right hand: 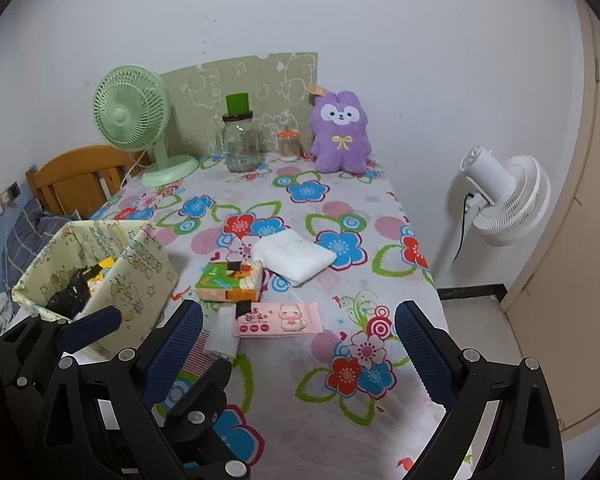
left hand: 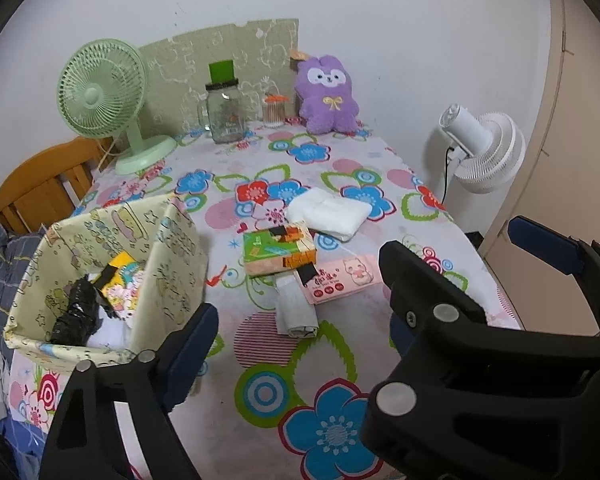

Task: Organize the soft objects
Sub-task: 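Withdraw both open tools from the box toward the items on the bed, then grasp the white tissue pack with orange base with the left tool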

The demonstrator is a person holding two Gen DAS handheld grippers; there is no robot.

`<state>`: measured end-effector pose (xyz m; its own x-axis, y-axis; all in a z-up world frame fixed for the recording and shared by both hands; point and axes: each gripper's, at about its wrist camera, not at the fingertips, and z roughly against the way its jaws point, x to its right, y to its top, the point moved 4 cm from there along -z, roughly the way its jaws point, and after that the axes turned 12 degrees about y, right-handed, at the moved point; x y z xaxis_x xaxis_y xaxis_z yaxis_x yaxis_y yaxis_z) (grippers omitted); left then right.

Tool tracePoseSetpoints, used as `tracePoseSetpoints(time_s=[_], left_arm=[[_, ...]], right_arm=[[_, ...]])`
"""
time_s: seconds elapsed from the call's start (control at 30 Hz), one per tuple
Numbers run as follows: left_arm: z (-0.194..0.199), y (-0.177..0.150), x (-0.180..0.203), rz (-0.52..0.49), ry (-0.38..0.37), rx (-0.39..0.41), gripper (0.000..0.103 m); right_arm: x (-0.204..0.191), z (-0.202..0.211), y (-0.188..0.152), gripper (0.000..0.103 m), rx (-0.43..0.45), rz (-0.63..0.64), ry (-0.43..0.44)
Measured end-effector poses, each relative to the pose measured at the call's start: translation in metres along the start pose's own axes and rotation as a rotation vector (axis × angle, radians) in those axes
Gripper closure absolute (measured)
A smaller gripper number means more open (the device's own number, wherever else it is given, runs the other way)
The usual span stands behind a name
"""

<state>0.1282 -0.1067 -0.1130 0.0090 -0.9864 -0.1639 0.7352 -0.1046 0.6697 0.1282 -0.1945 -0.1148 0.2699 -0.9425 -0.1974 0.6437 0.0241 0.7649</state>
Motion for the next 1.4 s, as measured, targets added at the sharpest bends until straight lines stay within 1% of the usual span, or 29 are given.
tracePoseSetpoints(time_s=[0.07,0.13,0.3,0.43,0.63,0.77,0.87,0.93,1.03,1.3,1.4], left_arm=[[-0.006,-0.001,0.002,0.001,0.001,-0.017,0.019],[-0.012,-0.002,0.003,0.003,0.002,-0.032,0.024],[-0.031,-0.006,0.006,0.006,0.005,-0.079,0.03],[-0.044,-0.006,0.008,0.008,0.013,-0.107,0.032],[-0.06,0.0,0.011,0.011,0.03,-0.117,0.032],[-0.071,0.006,0.012,0.029,0.009,-0.141,0.032],[-0.078,0.01,0.012,0.045,0.015,-0.146,0.031],[-0.082,0.013,0.012,0.053,0.025,-0.142,0.024],[-0.088,0.017,0.012,0.059,0.025,-0.144,0.019],[-0.102,0.03,0.011,0.077,0.04,-0.125,0.015],[-0.108,0.034,0.012,0.084,0.05,-0.127,0.014]], right_arm=[[0.004,-0.004,-0.001,0.005,-0.008,-0.004,0.0],[0.007,-0.009,-0.004,0.005,-0.017,-0.004,-0.001],[0.014,-0.026,-0.009,0.005,-0.052,-0.011,0.002],[0.02,-0.038,-0.011,0.004,-0.075,-0.022,0.008],[0.029,-0.055,-0.01,0.004,-0.097,-0.042,0.015],[0.033,-0.064,-0.005,0.004,-0.099,-0.058,0.021],[0.037,-0.07,-0.002,0.004,-0.1,-0.067,0.027],[0.039,-0.076,0.0,0.004,-0.104,-0.072,0.03],[0.043,-0.083,0.003,0.005,-0.108,-0.082,0.039],[0.05,-0.099,0.013,0.005,-0.109,-0.085,0.068],[0.052,-0.105,0.017,0.005,-0.107,-0.074,0.065]])
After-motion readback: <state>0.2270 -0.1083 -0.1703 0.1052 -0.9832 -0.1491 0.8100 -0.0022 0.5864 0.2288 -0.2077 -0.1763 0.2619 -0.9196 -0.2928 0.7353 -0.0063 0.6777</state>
